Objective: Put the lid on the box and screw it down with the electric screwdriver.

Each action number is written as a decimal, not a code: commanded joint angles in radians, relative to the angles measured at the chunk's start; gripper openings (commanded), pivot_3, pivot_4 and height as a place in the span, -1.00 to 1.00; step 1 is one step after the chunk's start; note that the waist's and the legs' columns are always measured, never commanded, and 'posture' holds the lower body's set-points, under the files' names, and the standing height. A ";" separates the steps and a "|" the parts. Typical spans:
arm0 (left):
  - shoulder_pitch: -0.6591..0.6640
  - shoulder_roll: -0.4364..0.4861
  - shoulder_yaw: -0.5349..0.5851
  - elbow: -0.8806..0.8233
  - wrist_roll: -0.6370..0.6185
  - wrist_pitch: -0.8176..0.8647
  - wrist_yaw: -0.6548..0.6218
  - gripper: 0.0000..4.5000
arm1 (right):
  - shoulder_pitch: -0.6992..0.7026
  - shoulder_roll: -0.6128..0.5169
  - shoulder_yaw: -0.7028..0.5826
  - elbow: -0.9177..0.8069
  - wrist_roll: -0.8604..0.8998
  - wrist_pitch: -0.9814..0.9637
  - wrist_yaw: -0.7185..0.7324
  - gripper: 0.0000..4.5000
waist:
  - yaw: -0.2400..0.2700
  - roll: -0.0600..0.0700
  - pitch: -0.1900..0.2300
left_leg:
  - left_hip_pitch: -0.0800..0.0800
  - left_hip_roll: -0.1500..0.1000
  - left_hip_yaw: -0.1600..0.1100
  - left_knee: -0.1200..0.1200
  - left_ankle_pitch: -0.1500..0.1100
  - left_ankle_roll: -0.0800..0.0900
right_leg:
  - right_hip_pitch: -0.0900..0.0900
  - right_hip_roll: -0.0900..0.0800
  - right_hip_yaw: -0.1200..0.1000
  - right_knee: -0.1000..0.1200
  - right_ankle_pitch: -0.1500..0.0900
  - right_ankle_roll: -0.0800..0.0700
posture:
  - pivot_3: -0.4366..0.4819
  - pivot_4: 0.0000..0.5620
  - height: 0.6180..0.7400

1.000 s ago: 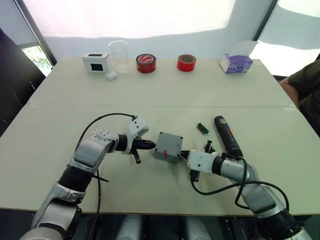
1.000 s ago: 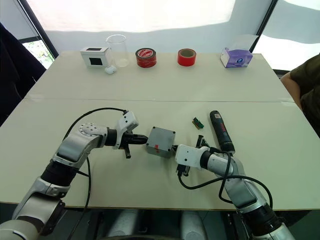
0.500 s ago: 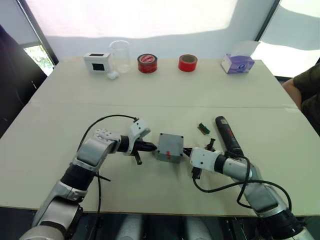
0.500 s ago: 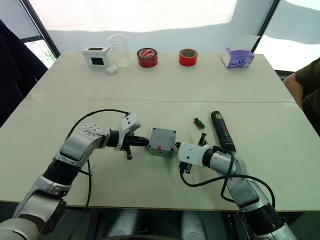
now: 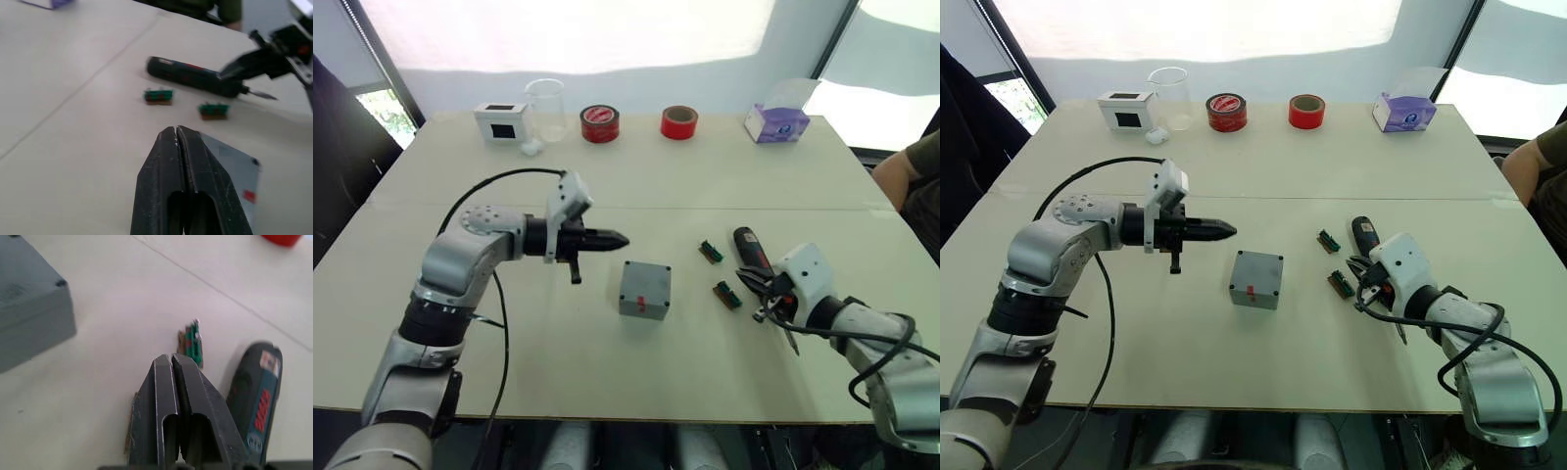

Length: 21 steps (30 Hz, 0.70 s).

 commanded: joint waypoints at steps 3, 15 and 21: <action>-0.002 0.103 -0.117 -0.142 0.020 -0.093 -0.145 -1.00 | 0.047 -0.018 -0.034 -0.067 0.104 0.174 -0.014 -0.19 | 0.000 0.000 0.000 | 0.000 0.000 0.000 -0.002 0.000 0.000 | -0.001 -0.001 0.001 0.000 -0.002 -0.003 | -0.05 -0.47 1.00; 0.030 0.125 -0.134 -0.196 0.029 -0.124 -0.126 -1.00 | 0.005 -0.042 0.029 -0.003 0.124 0.211 -0.083 0.27 | 0.000 0.000 0.000 | 0.000 0.000 0.001 -0.003 0.000 0.000 | -0.002 0.000 0.001 -0.001 -0.002 -0.003 | -0.05 -0.47 1.00; 0.055 0.133 -0.135 -0.210 0.030 -0.129 -0.103 -1.00 | -0.021 -0.045 0.040 0.027 0.134 0.202 -0.094 0.04 | 0.001 0.000 0.000 | 0.000 0.000 0.001 -0.003 0.000 0.000 | -0.001 0.001 0.001 -0.001 0.000 0.000 | -0.05 -0.47 1.00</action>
